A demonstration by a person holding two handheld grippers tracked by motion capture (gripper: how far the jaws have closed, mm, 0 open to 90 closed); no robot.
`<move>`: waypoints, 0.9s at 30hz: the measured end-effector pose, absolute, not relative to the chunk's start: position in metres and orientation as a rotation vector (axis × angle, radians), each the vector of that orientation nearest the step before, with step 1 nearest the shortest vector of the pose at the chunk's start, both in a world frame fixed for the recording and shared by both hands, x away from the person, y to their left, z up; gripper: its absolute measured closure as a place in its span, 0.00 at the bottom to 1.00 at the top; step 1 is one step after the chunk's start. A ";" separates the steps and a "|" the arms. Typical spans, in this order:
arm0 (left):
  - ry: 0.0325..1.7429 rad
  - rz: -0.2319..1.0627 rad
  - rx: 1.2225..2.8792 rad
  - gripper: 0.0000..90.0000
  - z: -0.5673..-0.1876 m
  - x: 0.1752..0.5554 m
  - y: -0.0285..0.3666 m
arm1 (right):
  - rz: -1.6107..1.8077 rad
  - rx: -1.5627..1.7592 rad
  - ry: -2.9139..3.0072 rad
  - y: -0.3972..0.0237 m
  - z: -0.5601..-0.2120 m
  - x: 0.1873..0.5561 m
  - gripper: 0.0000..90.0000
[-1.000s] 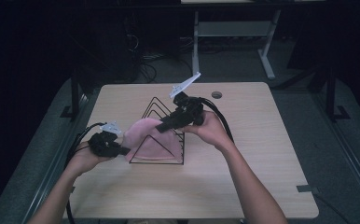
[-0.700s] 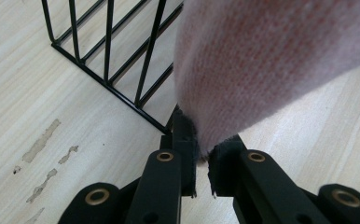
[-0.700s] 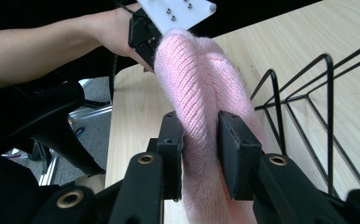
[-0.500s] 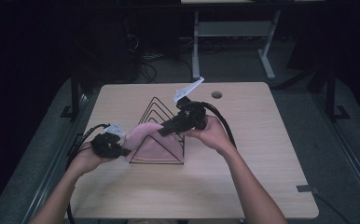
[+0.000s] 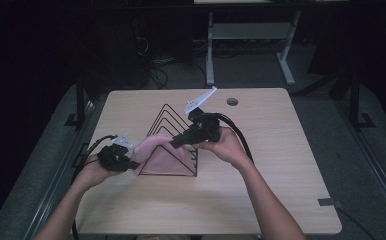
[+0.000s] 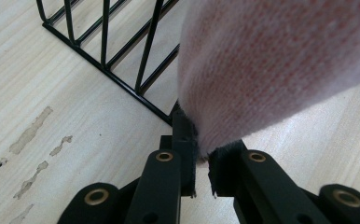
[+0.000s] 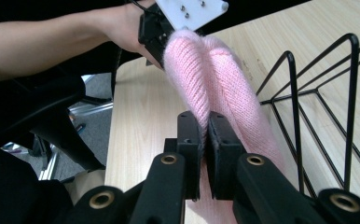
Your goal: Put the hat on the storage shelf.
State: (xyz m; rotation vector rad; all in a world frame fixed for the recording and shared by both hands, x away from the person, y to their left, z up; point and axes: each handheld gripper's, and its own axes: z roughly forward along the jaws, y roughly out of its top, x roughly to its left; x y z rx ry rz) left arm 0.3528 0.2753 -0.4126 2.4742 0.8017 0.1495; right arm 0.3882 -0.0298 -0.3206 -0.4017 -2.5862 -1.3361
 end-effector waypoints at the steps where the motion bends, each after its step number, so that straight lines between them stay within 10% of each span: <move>1: 0.799 0.145 2.470 0.89 -0.412 0.353 0.276 | -1.345 -0.399 -2.587 -0.031 -0.319 0.388 0.94; 21: 0.766 0.143 2.506 0.93 -0.415 0.353 0.272 | -1.343 -0.418 -2.567 -0.034 -0.324 0.388 0.94; 27: 0.777 0.202 2.494 0.71 -0.412 0.349 0.273 | -1.371 -0.442 -2.541 -0.039 -0.322 0.386 0.81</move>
